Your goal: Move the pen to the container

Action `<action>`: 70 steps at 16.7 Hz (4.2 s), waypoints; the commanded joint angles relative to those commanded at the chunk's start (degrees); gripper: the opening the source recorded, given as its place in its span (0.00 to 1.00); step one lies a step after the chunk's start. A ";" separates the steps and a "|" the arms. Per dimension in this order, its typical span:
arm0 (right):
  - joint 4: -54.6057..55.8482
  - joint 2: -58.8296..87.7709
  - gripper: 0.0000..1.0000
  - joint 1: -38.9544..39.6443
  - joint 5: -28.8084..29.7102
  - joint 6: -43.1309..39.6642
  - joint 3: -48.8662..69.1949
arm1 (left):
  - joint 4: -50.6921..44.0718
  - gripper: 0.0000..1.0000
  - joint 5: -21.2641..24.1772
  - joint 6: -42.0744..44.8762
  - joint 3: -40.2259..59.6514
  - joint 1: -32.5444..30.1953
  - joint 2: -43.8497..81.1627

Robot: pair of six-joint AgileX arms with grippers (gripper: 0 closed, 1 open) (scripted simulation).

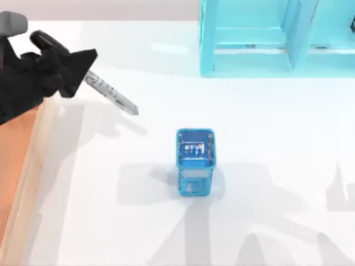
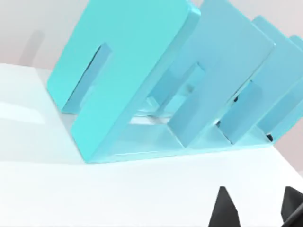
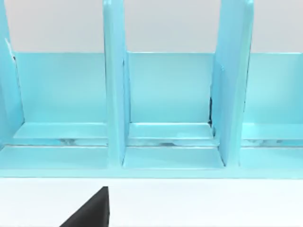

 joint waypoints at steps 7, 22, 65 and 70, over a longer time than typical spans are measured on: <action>0.00 0.00 1.00 0.00 0.00 0.00 0.00 | -3.13 0.00 0.52 3.55 3.26 1.50 0.99; 0.00 0.00 1.00 0.00 0.00 0.00 0.00 | -77.32 0.00 8.79 86.44 46.12 30.97 18.48; 0.00 0.00 1.00 0.00 0.00 0.00 0.00 | -103.38 0.75 22.45 129.93 41.98 39.17 28.76; 0.00 0.00 1.00 0.00 0.00 0.00 0.00 | -103.38 1.00 22.45 129.93 41.98 39.17 28.76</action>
